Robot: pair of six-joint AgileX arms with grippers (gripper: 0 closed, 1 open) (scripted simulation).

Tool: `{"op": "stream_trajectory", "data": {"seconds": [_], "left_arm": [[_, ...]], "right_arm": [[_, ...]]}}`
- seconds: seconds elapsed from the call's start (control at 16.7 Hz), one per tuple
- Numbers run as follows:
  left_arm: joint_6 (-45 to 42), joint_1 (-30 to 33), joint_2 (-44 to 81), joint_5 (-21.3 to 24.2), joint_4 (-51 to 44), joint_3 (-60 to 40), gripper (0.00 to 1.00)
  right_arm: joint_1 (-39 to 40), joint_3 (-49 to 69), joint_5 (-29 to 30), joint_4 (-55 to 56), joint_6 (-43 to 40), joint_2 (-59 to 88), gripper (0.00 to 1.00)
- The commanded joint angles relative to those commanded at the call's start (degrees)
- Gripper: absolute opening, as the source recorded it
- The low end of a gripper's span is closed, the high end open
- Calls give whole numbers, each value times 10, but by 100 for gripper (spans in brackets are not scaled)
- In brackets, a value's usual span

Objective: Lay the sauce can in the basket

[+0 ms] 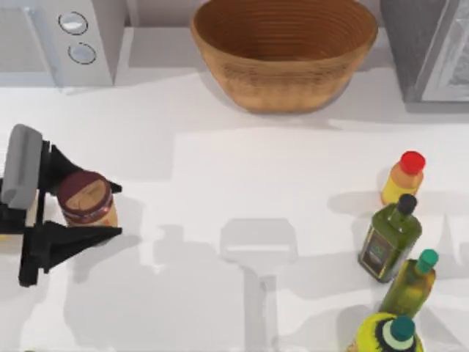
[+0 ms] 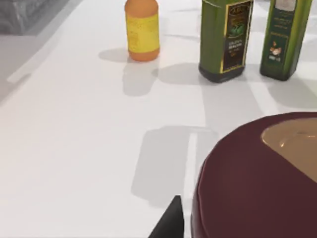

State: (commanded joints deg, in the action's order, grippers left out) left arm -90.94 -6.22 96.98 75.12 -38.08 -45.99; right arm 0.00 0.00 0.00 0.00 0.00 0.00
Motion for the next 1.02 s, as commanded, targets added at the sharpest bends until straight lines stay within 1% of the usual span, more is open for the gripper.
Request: {"op": "stream_trajectory", "data": {"seconds": [0.12, 0.3, 0.66, 0.84, 1.02], "left_arm": [[54, 21, 19, -46, 50, -45, 0], [182, 65, 59, -140, 156, -139, 0], [535, 173, 150, -350, 375, -351, 0], [692, 228, 189, -437, 441, -438, 0], [797, 277, 221, -496, 467, -497, 0]], "right_arm": [[0, 0, 0, 0, 0, 0, 100], [0, 0, 0, 0, 0, 0, 100], [0, 0, 0, 0, 0, 0, 100], [0, 0, 0, 0, 0, 0, 100], [0, 0, 0, 0, 0, 0, 100]]}}
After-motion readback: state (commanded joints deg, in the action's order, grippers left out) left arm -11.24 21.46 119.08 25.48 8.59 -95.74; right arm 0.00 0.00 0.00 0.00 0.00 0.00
